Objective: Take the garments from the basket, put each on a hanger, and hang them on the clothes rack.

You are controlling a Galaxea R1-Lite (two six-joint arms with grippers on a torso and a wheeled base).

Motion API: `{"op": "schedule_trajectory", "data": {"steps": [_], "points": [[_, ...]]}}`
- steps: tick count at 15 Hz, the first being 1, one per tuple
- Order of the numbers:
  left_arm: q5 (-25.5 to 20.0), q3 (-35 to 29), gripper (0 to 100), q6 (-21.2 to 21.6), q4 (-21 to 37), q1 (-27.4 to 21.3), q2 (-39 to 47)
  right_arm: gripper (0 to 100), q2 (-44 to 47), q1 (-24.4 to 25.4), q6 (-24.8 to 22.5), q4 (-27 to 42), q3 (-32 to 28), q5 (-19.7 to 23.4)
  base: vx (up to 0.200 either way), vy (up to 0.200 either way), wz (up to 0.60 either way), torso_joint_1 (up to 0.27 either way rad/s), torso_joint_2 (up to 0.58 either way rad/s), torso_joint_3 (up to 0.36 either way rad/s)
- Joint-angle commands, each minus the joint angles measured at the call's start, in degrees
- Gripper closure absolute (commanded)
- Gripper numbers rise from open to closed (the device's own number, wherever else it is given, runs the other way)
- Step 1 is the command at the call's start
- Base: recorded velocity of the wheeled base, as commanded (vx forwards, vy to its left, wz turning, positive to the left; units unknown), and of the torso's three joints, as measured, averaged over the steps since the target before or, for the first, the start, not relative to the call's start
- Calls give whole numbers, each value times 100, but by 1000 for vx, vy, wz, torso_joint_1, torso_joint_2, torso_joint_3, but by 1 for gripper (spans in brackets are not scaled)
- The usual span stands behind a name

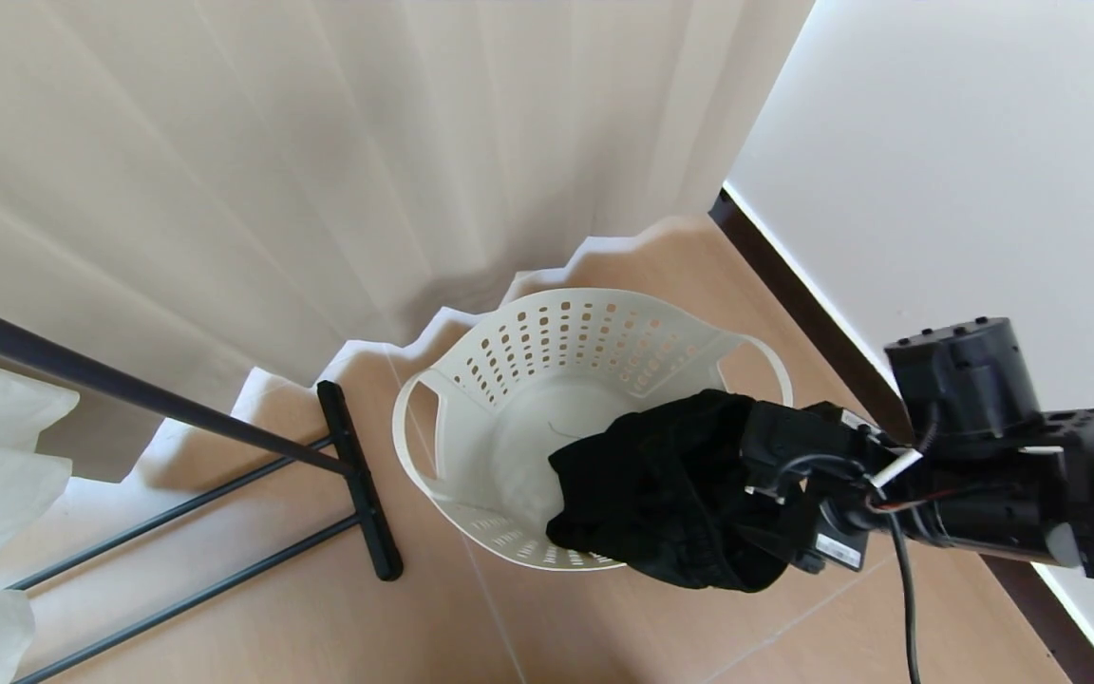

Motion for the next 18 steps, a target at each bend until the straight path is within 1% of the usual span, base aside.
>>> {"op": "schedule_trajectory", "data": {"steps": [1,3,5,8,12,18], "points": [[-4,0,0,-3,-2,0,8,0,726,-370,-297,-2,-443,-53,0,0,0,0,0,0],[-4,0,0,-11,-11,0,8,0,840,-599,-350,-2,-646,-35,0,0,0,0,0,0],[-4,0,0,-11,-2,0,0,0,972,-695,-525,-2,-821,-9,0,0,0,0,0,0],[5,0,0,-11,-2,0,0,0,1139,-695,-534,-11,-988,-9,0,0,0,0,0,0],[5,0,0,-11,-2,0,0,0,1235,-775,-525,-19,-1173,123,0,0,0,0,0,0],[31,0,0,-20,-2,0,0,0,1675,-862,-517,-388,-1296,202,0,0,0,0,0,0]]}}
